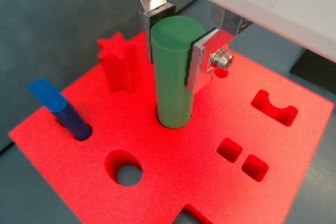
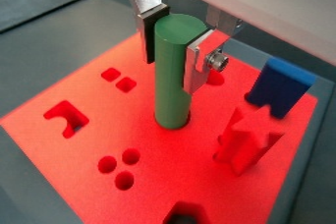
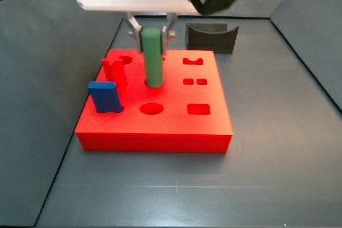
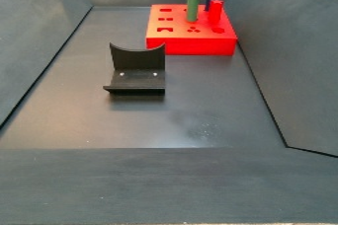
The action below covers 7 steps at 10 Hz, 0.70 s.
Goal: Pick up the round object. Move up. Place the round object on the fixture. Regrasp the round object. Move to above the board. Insert the round object.
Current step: Insert the round object.
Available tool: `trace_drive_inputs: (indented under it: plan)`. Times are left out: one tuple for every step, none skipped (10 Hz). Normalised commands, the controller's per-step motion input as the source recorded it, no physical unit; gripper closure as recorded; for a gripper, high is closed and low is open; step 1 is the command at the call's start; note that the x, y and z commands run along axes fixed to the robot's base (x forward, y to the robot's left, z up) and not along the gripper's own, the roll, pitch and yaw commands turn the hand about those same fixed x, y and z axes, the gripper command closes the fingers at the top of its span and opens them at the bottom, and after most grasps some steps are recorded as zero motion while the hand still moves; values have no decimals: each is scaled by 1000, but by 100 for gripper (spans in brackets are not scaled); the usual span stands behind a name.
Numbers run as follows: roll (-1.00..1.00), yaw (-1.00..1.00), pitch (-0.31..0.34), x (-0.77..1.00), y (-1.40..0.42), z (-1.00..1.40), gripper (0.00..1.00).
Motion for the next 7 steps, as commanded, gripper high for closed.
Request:
trace_drive_inputs:
  plan:
    - [0,0,66,140,117,-503,100]
    - [60,0,0,0,0,-666,100]
    - [126,0,-73,-80,-69,-731,100]
    - [69,0,-191,0,-29,-503,100]
    - [0,0,-190,0,0,-391,100]
    - [-19,0,-21,40,51,-171,100]
    - [0,0,0,0,0,0,100]
